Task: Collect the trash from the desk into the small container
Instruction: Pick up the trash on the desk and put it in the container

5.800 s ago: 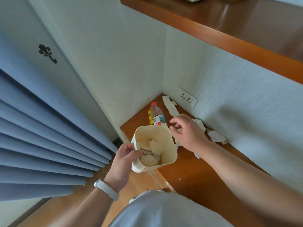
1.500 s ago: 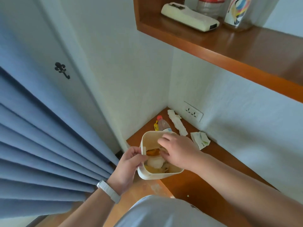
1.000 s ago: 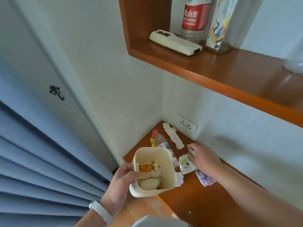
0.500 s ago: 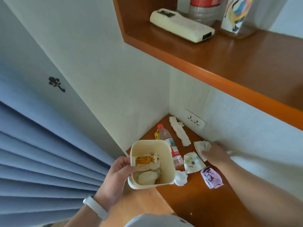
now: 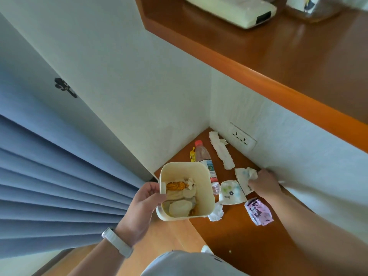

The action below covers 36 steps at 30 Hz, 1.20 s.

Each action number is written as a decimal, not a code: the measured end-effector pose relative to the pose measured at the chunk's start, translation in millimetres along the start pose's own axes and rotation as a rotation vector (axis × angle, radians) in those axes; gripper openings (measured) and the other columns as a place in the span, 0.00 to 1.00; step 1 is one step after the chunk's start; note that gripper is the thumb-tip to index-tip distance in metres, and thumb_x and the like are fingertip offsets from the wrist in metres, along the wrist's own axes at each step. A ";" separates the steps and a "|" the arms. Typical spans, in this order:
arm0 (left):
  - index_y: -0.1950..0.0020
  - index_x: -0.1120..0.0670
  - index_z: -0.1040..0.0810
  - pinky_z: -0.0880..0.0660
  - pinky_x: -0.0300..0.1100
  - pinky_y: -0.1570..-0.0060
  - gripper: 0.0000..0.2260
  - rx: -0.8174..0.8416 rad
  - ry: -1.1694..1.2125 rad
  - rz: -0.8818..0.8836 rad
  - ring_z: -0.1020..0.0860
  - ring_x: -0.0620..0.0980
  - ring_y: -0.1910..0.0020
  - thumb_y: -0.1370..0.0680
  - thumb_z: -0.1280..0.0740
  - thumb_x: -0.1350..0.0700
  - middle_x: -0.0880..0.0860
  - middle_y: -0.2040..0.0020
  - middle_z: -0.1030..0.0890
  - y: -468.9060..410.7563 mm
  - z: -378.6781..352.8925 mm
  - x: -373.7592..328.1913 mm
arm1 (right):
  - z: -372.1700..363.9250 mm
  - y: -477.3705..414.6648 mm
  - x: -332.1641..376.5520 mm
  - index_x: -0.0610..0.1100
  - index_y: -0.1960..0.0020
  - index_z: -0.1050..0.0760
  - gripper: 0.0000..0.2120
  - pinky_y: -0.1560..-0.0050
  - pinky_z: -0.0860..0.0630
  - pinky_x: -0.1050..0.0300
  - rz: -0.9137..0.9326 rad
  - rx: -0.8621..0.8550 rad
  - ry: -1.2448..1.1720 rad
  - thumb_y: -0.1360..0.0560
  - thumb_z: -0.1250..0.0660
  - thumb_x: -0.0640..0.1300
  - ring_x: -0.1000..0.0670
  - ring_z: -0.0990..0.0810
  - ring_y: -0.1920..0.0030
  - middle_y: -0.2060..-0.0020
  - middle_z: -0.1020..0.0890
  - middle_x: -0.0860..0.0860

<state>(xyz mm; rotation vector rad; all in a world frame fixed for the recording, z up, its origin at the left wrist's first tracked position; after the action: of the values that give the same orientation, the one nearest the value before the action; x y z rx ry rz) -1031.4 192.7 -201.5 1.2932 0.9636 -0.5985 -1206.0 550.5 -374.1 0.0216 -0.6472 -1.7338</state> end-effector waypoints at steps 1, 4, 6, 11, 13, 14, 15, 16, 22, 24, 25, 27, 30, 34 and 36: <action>0.47 0.64 0.25 0.22 0.45 0.55 0.17 0.005 -0.006 -0.001 0.19 0.54 0.60 0.32 0.31 0.58 0.61 0.55 0.18 0.7 -0.2 -0.1 | 0.9 2.6 0.4 0.39 0.54 0.28 0.12 0.68 0.31 0.62 -0.018 0.001 -0.042 0.27 0.32 0.48 0.52 0.25 0.67 0.65 0.24 0.47; 0.45 0.64 0.25 0.22 0.43 0.55 0.18 0.017 -0.024 0.002 0.19 0.53 0.59 0.32 0.31 0.57 0.62 0.53 0.18 3.1 0.7 0.6 | 9.5 15.8 7.6 0.39 0.58 0.30 0.08 0.71 0.32 0.61 -0.023 -0.021 -0.175 0.28 0.32 0.41 0.51 0.28 0.71 0.69 0.27 0.47; 0.45 0.63 0.25 0.23 0.45 0.53 0.18 0.021 -0.034 0.000 0.19 0.54 0.58 0.32 0.31 0.57 0.63 0.51 0.17 5.3 2.1 1.4 | 16.3 23.2 10.1 0.40 0.59 0.31 0.08 0.70 0.34 0.60 -0.011 -0.060 -0.260 0.28 0.32 0.39 0.51 0.29 0.70 0.69 0.28 0.47; 0.44 0.64 0.25 0.23 0.56 0.43 0.19 0.013 -0.029 -0.013 0.18 0.57 0.54 0.32 0.30 0.57 0.67 0.49 0.18 11.1 5.8 1.8 | 45.5 50.7 24.4 0.41 0.54 0.27 0.04 0.67 0.31 0.57 0.081 -0.134 -0.296 0.25 0.34 0.42 0.51 0.26 0.65 0.64 0.23 0.44; 0.44 0.64 0.25 0.25 0.61 0.39 0.21 0.005 -0.022 -0.009 0.20 0.59 0.53 0.33 0.28 0.56 0.69 0.48 0.19 13.0 7.3 2.6 | 63.5 67.9 33.3 0.43 0.54 0.27 0.03 0.67 0.31 0.56 0.098 -0.169 -0.371 0.24 0.34 0.43 0.49 0.25 0.65 0.63 0.22 0.45; 0.44 0.65 0.25 0.26 0.63 0.38 0.23 0.003 -0.016 -0.007 0.20 0.60 0.52 0.34 0.28 0.55 0.70 0.47 0.20 13.6 7.9 2.9 | 73.3 77.0 39.2 0.45 0.54 0.27 0.03 0.68 0.31 0.56 0.122 -0.194 -0.406 0.24 0.34 0.44 0.49 0.25 0.66 0.62 0.22 0.45; 0.43 0.65 0.25 0.27 0.64 0.38 0.24 0.005 -0.014 -0.007 0.21 0.61 0.52 0.35 0.27 0.55 0.71 0.46 0.21 14.5 8.1 3.0 | 83.2 86.4 45.9 0.45 0.54 0.27 0.03 0.68 0.31 0.56 0.154 -0.214 -0.435 0.24 0.34 0.44 0.49 0.25 0.66 0.62 0.22 0.46; 0.43 0.65 0.25 0.27 0.65 0.37 0.25 0.013 -0.013 -0.010 0.21 0.62 0.51 0.35 0.27 0.54 0.71 0.45 0.21 15.5 7.8 2.8 | 93.1 96.4 54.1 0.46 0.53 0.27 0.03 0.68 0.31 0.56 0.193 -0.227 -0.457 0.24 0.34 0.44 0.50 0.26 0.66 0.61 0.22 0.47; 0.44 0.63 0.24 0.24 0.54 0.46 0.27 0.038 -0.004 -0.033 0.21 0.61 0.52 0.38 0.26 0.49 0.70 0.44 0.21 18.1 10.4 3.9 | 147.5 173.2 127.5 0.48 0.55 0.26 0.04 0.66 0.27 0.56 0.469 -0.257 -0.510 0.26 0.31 0.44 0.52 0.25 0.65 0.64 0.22 0.50; 0.45 0.62 0.23 0.23 0.55 0.44 0.27 0.046 -0.014 -0.043 0.20 0.62 0.51 0.38 0.26 0.49 0.69 0.45 0.20 18.4 12.1 4.9 | 153.9 196.6 152.8 0.48 0.56 0.26 0.05 0.69 0.27 0.58 0.563 -0.230 -0.493 0.26 0.30 0.43 0.54 0.26 0.69 0.66 0.22 0.50; 0.45 0.62 0.24 0.22 0.53 0.45 0.25 0.050 -0.017 -0.047 0.19 0.61 0.52 0.37 0.26 0.50 0.68 0.46 0.19 18.7 13.1 5.5 | 154.1 205.7 164.0 0.47 0.57 0.26 0.05 0.70 0.29 0.58 0.612 -0.219 -0.483 0.26 0.30 0.43 0.55 0.29 0.71 0.67 0.22 0.49; 0.44 0.62 0.24 0.20 0.46 0.50 0.21 0.052 -0.021 -0.062 0.18 0.55 0.55 0.33 0.27 0.54 0.65 0.49 0.18 19.3 14.9 6.5 | 148.2 218.7 183.3 0.46 0.58 0.26 0.06 0.74 0.34 0.61 0.722 -0.223 -0.423 0.27 0.29 0.44 0.55 0.31 0.74 0.72 0.25 0.52; 0.43 0.62 0.24 0.19 0.51 0.47 0.22 0.034 -0.018 -0.083 0.17 0.54 0.55 0.32 0.26 0.53 0.63 0.50 0.18 21.5 18.2 5.9 | 126.6 229.1 203.3 0.46 0.61 0.28 0.10 0.75 0.40 0.66 0.866 -0.363 -0.172 0.27 0.29 0.46 0.56 0.35 0.76 0.73 0.31 0.57; 0.44 0.59 0.24 0.21 0.61 0.44 0.30 -0.003 -0.070 -0.098 0.17 0.60 0.53 0.39 0.23 0.45 0.59 0.51 0.16 25.8 23.7 3.7 | 92.3 232.1 215.6 0.43 0.62 0.28 0.12 0.82 0.37 0.61 0.906 -0.495 0.057 0.31 0.25 0.44 0.55 0.38 0.78 0.71 0.25 0.50; 0.44 0.58 0.25 0.20 0.62 0.44 0.30 0.014 -0.105 -0.096 0.16 0.63 0.49 0.39 0.22 0.44 0.59 0.49 0.15 27.4 25.2 5.1 | 80.7 229.0 217.5 0.43 0.64 0.30 0.14 0.83 0.36 0.60 0.884 -0.511 0.088 0.32 0.24 0.43 0.53 0.37 0.79 0.73 0.28 0.51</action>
<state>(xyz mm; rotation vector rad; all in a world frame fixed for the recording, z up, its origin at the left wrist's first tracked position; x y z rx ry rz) -999.8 174.8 -191.9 1.2206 0.9402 -0.7414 -1089.4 358.8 -137.6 -0.4743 -0.0827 -0.9796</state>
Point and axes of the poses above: each hand's wrist, its own y-axis away from the middle knuckle, its own z-axis out of the back of the hand, x = y × z, the point moved 6 cm from there along -y, towards the middle knuckle
